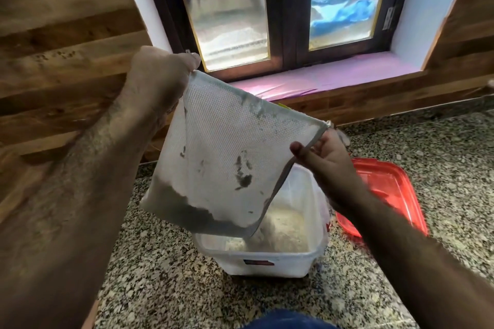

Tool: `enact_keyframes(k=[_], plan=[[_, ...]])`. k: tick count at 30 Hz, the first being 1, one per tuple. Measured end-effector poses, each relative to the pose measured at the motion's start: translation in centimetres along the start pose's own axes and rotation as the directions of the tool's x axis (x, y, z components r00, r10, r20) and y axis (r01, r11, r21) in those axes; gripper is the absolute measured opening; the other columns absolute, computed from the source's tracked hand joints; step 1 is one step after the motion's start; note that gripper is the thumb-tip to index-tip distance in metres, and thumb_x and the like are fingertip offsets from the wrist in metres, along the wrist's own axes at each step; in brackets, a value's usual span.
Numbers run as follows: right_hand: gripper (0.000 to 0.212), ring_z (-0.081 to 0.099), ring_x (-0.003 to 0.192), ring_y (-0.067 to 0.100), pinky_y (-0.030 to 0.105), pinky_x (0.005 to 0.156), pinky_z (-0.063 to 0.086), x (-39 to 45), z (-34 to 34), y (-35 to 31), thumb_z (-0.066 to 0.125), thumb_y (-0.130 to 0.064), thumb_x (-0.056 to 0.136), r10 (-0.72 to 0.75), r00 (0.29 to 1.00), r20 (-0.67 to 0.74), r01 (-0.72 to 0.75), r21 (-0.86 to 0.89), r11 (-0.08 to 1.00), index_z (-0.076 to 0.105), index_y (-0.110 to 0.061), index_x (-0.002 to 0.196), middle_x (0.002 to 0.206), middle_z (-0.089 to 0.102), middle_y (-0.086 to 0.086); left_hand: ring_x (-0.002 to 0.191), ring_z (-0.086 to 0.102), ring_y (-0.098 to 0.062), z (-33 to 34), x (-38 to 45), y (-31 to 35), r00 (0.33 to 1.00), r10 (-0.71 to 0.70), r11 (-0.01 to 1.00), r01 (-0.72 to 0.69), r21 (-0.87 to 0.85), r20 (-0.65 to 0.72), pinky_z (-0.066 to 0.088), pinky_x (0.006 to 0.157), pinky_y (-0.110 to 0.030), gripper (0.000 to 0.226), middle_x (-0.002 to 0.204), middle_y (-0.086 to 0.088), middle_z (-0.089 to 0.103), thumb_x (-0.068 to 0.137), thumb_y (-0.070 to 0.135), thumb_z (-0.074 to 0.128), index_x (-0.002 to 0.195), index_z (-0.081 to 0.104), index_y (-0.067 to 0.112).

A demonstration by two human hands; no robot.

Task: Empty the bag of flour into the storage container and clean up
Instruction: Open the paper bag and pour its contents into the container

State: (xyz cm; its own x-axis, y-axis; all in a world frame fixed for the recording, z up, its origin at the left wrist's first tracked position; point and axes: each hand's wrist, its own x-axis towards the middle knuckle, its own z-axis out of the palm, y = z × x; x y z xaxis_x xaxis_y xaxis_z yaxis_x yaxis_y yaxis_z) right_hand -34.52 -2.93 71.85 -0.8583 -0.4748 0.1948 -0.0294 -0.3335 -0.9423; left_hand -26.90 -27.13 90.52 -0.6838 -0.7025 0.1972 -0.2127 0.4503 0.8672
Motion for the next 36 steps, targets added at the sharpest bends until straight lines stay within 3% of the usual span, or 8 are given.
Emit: enact_keyframes(k=[5, 12, 16, 19, 25, 29, 32, 36], plan=[[0.062, 0.072, 0.106, 0.008, 0.026, 0.082, 0.062, 0.9, 0.5, -3.6, 0.090, -0.042, 0.082, -0.236, 0.958, -0.160, 0.170, -0.344, 0.923, 0.057, -0.020, 0.130, 0.121, 0.068, -0.001, 0.073, 0.062, -0.017, 1.3, 0.4, 0.3, 1.000, 0.008, 0.997, -0.006, 0.079, -0.019, 0.048, 0.065, -0.029, 0.036, 0.093, -0.007, 0.066, 0.102, 0.038, 0.070, 0.112, 0.072, 0.004], [0.052, 0.066, 0.113, 0.015, 0.037, 0.094, 0.058, 3.2, 4.4, -7.3, 0.067, -0.052, 0.102, -0.331, 0.919, 0.214, 0.372, -0.751, 0.546, 0.068, -0.014, 0.137, 0.133, 0.070, 0.006, 0.080, 0.059, -0.024, 3.0, -0.2, 0.9, 0.998, 0.057, 0.979, -0.060, 0.194, 0.021, 0.054, 0.076, -0.042, 0.037, 0.078, -0.003, 0.060, 0.094, 0.036, 0.070, 0.100, 0.074, 0.000], [0.032, 0.066, 0.093, 0.011, 0.030, 0.080, 0.054, 4.9, 6.6, -7.4, 0.068, -0.039, 0.104, -0.313, 0.917, 0.246, 0.387, -0.737, 0.555, 0.075, -0.013, 0.121, 0.105, 0.072, -0.004, 0.083, 0.058, -0.028, 3.1, -0.5, 1.0, 0.997, 0.077, 0.961, -0.082, 0.263, 0.029, 0.052, 0.079, -0.044, 0.045, 0.071, 0.002, 0.055, 0.091, 0.037, 0.067, 0.108, 0.074, -0.004], [0.017, 0.057, 0.074, -0.002, 0.016, 0.067, 0.040, 5.7, 7.4, -7.0, 0.070, -0.031, 0.103, -0.315, 0.929, 0.195, 0.351, -0.734, 0.581, 0.076, -0.016, 0.109, 0.082, 0.061, -0.019, 0.072, 0.063, -0.027, 3.4, -1.0, 0.7, 0.982, 0.189, 0.905, -0.183, 0.385, 0.021, 0.057, 0.074, -0.043, 0.043, 0.070, -0.008, 0.062, 0.102, 0.038, 0.062, 0.082, 0.074, 0.002], [0.013, 0.056, 0.067, -0.001, 0.017, 0.063, 0.041, 5.8, 7.8, -6.2, 0.070, -0.029, 0.102, -0.360, 0.925, 0.121, 0.342, -0.677, 0.651, 0.065, -0.031, 0.089, 0.073, 0.060, -0.018, 0.057, 0.043, -0.015, 2.5, -2.3, 0.2, 0.973, 0.226, 0.918, -0.198, 0.343, -0.041, 0.028, 0.057, -0.032, 0.071, 0.061, -0.003, 0.050, 0.110, 0.061, 0.037, 0.057, 0.049, 0.015], [0.015, 0.059, 0.071, 0.007, 0.025, 0.063, 0.046, 5.6, 7.7, -5.5, 0.069, -0.027, 0.103, -0.295, 0.950, 0.103, 0.293, -0.622, 0.726, 0.069, -0.023, 0.089, 0.076, 0.064, -0.010, 0.076, 0.064, -0.030, 1.2, -3.0, -3.6, 0.971, 0.214, 0.929, -0.169, 0.329, -0.106, 0.040, 0.066, -0.035, 0.082, 0.085, -0.017, 0.069, 0.106, 0.073, 0.020, 0.090, 0.065, 0.006], [0.016, 0.063, 0.078, 0.022, 0.042, 0.070, 0.055, 5.4, 7.5, -4.6, 0.067, -0.026, 0.104, -0.266, 0.961, 0.082, 0.261, -0.590, 0.764, 0.070, -0.015, 0.093, 0.081, 0.066, -0.002, 0.085, 0.062, -0.017, 0.0, -4.1, -8.2, 0.983, 0.146, 0.939, -0.103, 0.328, -0.108, 0.038, 0.066, -0.030, 0.080, 0.095, 0.001, 0.067, 0.099, 0.082, 0.017, 0.117, 0.060, 0.017], [0.013, 0.055, 0.073, 0.007, 0.032, 0.066, 0.050, 5.3, 7.0, -3.7, 0.065, -0.024, 0.106, -0.244, 0.967, 0.069, 0.244, -0.517, 0.820, 0.069, -0.015, 0.097, 0.081, 0.062, -0.008, 0.097, 0.057, -0.016, -1.3, -5.8, -14.3, 0.993, -0.084, 0.953, 0.105, 0.284, -0.083, 0.040, 0.080, -0.036, 0.083, 0.112, 0.006, 0.058, 0.096, 0.084, 0.022, 0.143, 0.049, 0.021]])
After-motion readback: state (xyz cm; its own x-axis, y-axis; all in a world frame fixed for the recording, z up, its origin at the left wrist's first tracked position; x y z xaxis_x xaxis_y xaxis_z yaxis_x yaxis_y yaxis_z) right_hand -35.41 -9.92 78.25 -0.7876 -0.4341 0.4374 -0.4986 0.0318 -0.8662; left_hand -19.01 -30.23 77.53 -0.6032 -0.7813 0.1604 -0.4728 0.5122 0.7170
